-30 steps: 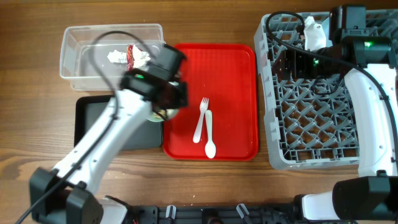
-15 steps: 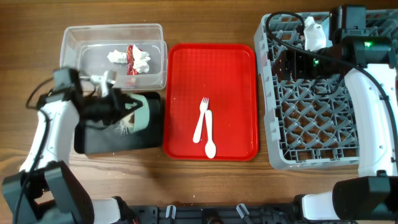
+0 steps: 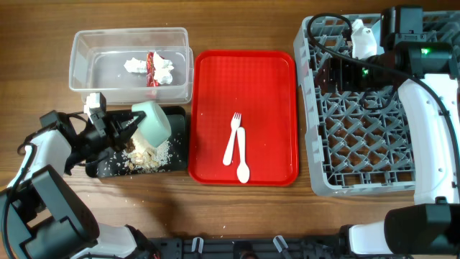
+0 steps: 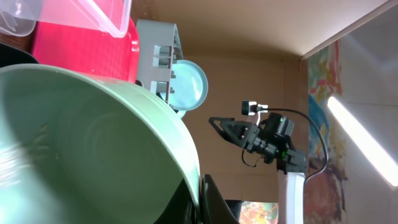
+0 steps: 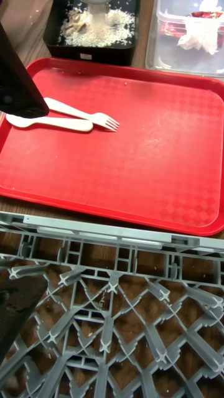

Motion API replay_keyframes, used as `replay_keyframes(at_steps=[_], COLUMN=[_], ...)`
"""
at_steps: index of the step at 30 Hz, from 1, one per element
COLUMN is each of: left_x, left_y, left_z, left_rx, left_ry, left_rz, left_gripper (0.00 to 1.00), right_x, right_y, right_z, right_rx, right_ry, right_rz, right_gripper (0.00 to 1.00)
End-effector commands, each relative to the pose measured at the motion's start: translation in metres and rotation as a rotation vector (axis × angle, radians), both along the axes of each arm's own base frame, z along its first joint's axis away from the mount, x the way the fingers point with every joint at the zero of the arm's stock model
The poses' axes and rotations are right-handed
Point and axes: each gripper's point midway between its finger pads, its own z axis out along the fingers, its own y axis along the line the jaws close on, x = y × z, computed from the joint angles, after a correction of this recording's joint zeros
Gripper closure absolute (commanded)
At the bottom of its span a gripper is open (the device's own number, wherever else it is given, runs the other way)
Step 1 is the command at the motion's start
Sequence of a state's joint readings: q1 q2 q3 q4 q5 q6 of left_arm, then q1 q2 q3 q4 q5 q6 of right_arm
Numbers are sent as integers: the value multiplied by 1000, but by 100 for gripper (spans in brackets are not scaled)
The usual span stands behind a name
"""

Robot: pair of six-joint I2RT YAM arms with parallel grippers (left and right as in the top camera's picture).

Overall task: Sort waste into correct bins and load items into the dishwasher rack
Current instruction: 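Carry the green bowl left and tip the rice onto the black tray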

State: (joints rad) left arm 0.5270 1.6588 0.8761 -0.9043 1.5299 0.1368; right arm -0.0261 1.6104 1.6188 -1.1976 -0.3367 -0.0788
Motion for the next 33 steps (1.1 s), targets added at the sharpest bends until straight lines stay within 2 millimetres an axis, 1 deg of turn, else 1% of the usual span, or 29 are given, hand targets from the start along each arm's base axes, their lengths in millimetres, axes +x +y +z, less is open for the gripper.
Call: replay_keyframes(at_steps=[1,8,9,11,12,13,14,15,16,17,18,19,21,23,24,26,29,30,32,33], left_x=[0,1,1,3,4,5,5,5,4,2,-2,-4,-6,-2,1,12,36,43,53,59], left_y=[2,3,3,6,8,12,14,14,9,-4,-15,-28,-46,-64,-72,-93,-137,-154,-177,-191], left_z=[5,5,3,-16,-26,-42,-49,-48,-42,-20,-7,0,1,-12,-14,-11,2,2,-1,-5], left_rx=[-52,-49,-27,78,114,161,177,174,151,115,108,136,233,415,489,623,781,831,943,1029], left_ry=[-5,-8,-15,16,72,175,231,235,212,71,-14,-66,-110,-65,-65,-91,-197,-242,-308,-357], left_rz=[14,14,12,4,7,22,33,32,20,-27,-58,-99,-165,-220,-239,-257,-245,-229,-182,-142], left_gripper=[96,96,96,96,96,96,96,96,96,96,96,96,96,96,96,96,96,96,96,96], right_x=[0,0,0,0,0,0,0,0,0,0,0,0,0,1,1,1,1,1,1,1], right_y=[3,3,3,4,4,4,4,4,4,4,3,3,4,3,3,4,3,3,3,4], right_z=[-4,-4,-4,-4,-4,-4,-4,-3,-4,-4,-4,-4,-3,-3,-3,-3,-3,-3,-3,-3], right_rx=[19,19,19,19,19,19,19,19,19,19,19,19,19,19,19,19,19,19,19,19], right_ry=[14,13,13,13,13,13,13,13,13,13,13,13,11,10,10,10,10,10,10,10], right_rz=[8,8,8,8,8,7,7,8,8,8,8,8,8,8,8,8,8,8,8,8], right_gripper=[17,18,17,17,17,17,17,17,17,17,17,18,17,17,17,17,17,17,17,17])
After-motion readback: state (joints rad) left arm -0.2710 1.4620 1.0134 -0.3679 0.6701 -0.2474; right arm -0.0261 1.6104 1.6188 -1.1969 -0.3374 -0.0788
